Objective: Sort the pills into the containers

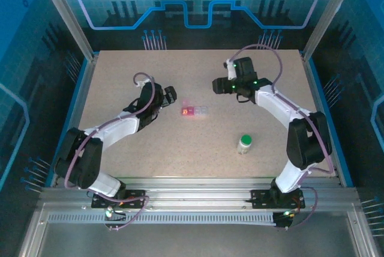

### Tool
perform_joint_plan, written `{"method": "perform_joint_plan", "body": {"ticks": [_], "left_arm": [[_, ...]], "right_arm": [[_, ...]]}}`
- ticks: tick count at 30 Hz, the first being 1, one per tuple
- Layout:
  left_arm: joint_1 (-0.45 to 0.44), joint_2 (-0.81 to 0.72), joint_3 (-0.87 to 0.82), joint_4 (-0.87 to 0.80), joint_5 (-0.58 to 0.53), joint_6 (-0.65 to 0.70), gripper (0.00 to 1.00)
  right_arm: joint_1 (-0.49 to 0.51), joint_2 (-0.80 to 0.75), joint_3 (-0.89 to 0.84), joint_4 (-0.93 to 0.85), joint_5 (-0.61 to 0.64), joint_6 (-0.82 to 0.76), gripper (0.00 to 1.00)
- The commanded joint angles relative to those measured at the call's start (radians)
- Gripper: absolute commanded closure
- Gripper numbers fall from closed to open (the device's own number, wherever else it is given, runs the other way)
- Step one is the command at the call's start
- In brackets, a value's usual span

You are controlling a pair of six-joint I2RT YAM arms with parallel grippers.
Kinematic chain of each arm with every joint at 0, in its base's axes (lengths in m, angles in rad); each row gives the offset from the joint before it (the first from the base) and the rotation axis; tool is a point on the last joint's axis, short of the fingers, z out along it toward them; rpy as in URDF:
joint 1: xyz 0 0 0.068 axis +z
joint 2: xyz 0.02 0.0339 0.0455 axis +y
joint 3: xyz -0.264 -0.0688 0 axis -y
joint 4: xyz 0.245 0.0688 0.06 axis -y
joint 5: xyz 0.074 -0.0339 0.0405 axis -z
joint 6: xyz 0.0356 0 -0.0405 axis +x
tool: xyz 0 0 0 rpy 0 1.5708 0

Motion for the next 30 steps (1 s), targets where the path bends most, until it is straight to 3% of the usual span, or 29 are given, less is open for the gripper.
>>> {"method": "perform_joint_plan", "body": {"ticks": [1, 6, 9, 12, 18, 30], "left_arm": [[0.009, 0.055, 0.082, -0.162, 0.024, -0.081, 0.01], [0.012, 0.14, 0.188, -0.262, 0.071, -0.086, 0.01], [0.014, 0.184, 0.256, -0.301, 0.169, 0.005, 0.01], [0.014, 0.222, 0.328, -0.374, 0.197, 0.057, 0.02], [0.022, 0.305, 0.421, -0.438, 0.269, 0.08, 0.16], [0.046, 0.431, 0.54, -0.496, 0.314, 0.072, 0.27]], "right_arm": [[0.044, 0.047, -0.016, 0.007, -0.06, 0.079, 0.27], [0.088, 0.131, -0.011, 0.011, -0.11, 0.098, 0.31], [0.105, 0.173, 0.001, 0.009, -0.137, 0.1, 0.33], [0.12, 0.209, 0.013, 0.01, -0.145, 0.101, 0.34], [0.132, 0.281, 0.048, -0.002, -0.135, 0.098, 0.36], [0.132, 0.323, 0.073, -0.003, -0.136, 0.085, 0.42]]}}
